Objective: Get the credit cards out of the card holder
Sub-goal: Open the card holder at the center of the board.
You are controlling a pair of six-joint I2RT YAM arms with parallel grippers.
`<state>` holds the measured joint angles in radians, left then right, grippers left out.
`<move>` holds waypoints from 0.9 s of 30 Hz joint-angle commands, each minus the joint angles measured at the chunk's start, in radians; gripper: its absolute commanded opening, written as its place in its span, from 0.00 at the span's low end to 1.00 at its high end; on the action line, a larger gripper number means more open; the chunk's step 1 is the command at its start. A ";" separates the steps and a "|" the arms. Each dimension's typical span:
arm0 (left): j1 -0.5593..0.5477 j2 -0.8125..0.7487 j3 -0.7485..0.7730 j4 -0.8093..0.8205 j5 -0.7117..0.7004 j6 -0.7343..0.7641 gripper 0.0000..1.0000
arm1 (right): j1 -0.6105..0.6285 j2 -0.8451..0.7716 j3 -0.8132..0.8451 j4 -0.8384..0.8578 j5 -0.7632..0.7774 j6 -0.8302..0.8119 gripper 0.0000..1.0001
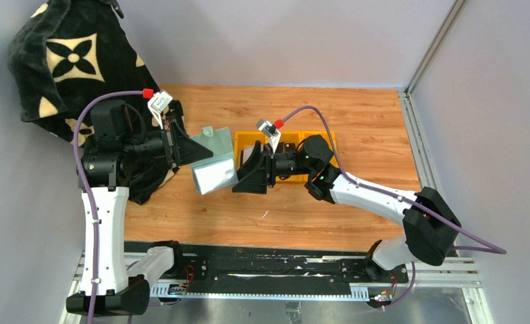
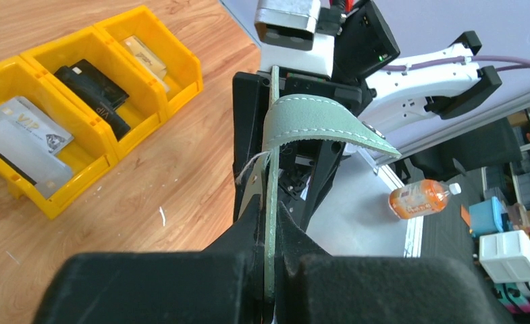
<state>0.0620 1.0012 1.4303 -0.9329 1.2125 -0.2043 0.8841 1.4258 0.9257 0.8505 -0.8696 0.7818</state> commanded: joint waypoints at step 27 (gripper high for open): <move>-0.004 -0.171 -0.214 0.535 0.010 -0.545 0.00 | 0.007 -0.052 0.060 -0.096 0.310 -0.123 0.59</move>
<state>0.0620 0.8444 1.2228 -0.3988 1.1946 -0.7330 0.9066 1.3899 0.9554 0.7502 -0.6144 0.6525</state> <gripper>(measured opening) 0.028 0.542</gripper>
